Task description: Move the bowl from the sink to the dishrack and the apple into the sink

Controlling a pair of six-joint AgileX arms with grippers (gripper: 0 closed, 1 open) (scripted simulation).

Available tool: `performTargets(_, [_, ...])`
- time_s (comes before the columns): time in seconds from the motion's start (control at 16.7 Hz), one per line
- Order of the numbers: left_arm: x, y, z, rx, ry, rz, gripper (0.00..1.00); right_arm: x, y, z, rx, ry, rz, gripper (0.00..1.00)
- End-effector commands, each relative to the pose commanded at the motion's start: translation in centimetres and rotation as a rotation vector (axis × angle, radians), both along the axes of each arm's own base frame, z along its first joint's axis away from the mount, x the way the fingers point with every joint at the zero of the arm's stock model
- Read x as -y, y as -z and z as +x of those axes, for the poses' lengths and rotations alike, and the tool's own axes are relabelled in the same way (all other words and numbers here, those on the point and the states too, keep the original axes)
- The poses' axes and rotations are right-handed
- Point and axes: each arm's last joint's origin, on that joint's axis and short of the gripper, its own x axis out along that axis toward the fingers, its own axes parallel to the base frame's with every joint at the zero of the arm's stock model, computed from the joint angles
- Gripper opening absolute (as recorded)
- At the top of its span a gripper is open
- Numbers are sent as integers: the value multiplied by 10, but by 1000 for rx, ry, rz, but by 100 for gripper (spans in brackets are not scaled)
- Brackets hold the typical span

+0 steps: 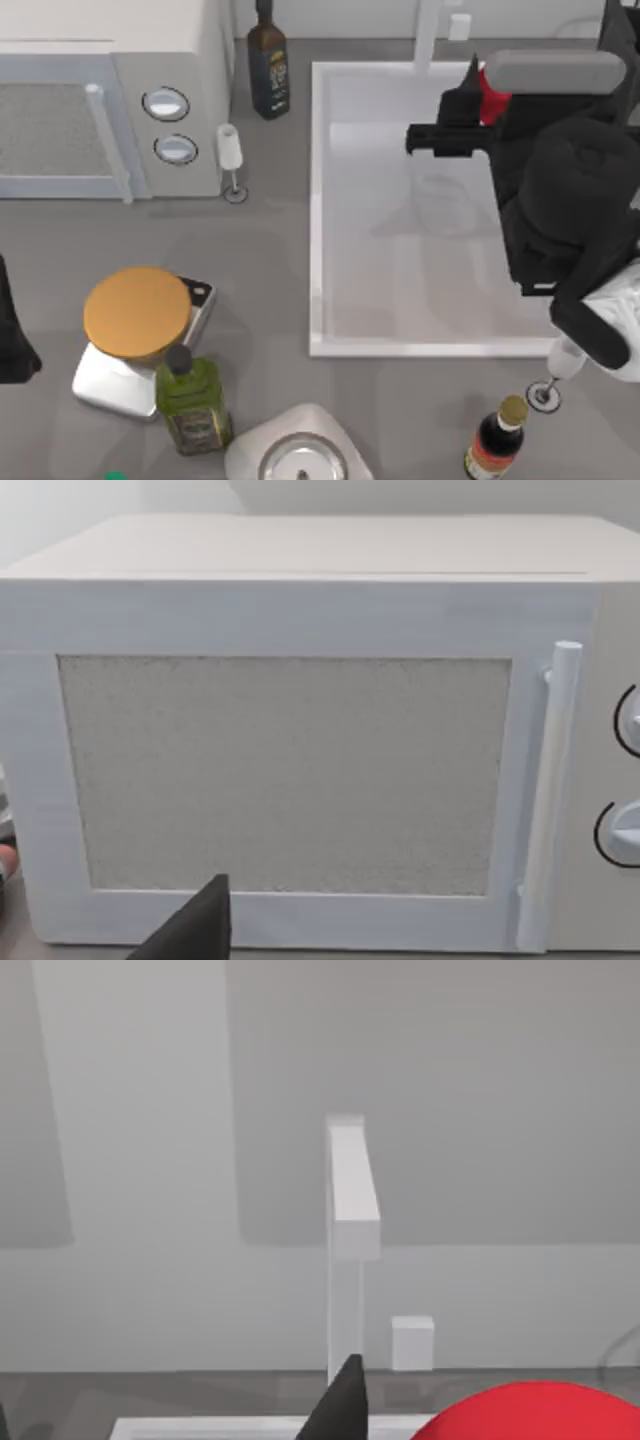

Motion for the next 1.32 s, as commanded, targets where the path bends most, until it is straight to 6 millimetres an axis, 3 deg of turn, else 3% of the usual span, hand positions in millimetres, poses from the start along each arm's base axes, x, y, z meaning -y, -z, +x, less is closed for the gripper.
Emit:
performTargets(0.36, [0, 0, 0, 0, 0, 0, 100, 4, 61, 9, -1, 30, -5, 0])
performTargets(0.72, [0, 0, 0, 0, 0, 0, 100, 5, 118, -1, -11, 15, -11, 0])
performTargets(0.9, [0, 0, 0, 0, 0, 0, 100, 1, 131, -7, -10, -3, -6, 0])
performTargets(1.2, [0, 0, 0, 0, 0, 0, 100, 1, 133, -8, -9, -7, -5, 0])
performTargets(1.32, [0, 0, 0, 0, 0, 0, 100, 1, 133, -8, -9, -7, -5, 15])
